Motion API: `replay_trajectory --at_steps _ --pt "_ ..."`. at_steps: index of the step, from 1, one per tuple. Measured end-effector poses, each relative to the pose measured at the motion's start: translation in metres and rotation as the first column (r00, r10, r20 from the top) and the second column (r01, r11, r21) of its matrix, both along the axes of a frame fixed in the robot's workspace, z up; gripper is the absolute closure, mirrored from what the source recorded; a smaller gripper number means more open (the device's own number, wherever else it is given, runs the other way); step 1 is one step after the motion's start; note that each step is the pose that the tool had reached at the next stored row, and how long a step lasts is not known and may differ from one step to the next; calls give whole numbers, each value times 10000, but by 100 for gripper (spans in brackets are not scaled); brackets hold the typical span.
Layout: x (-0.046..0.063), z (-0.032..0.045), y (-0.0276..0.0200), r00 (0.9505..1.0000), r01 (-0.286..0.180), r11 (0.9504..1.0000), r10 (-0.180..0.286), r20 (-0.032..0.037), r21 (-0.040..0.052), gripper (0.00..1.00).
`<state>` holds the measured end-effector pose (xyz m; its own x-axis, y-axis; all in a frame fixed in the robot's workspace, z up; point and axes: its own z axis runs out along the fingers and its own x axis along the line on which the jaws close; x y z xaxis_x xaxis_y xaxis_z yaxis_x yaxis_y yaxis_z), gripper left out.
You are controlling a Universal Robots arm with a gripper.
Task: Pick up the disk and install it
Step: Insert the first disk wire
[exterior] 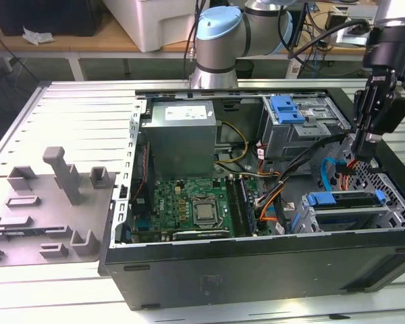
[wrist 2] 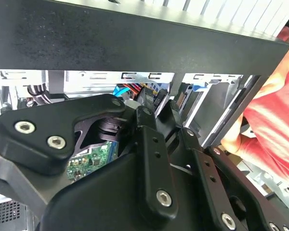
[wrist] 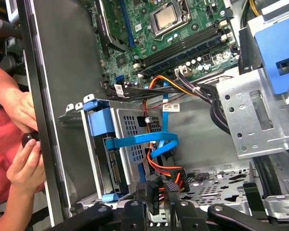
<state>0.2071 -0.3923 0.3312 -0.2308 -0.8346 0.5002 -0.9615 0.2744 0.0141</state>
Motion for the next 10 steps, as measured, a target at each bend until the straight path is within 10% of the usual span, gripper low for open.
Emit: replay_trajectory --at_steps 10 --pt "45 -5 -6 10000 13 10000 -13 -86 -12 71"
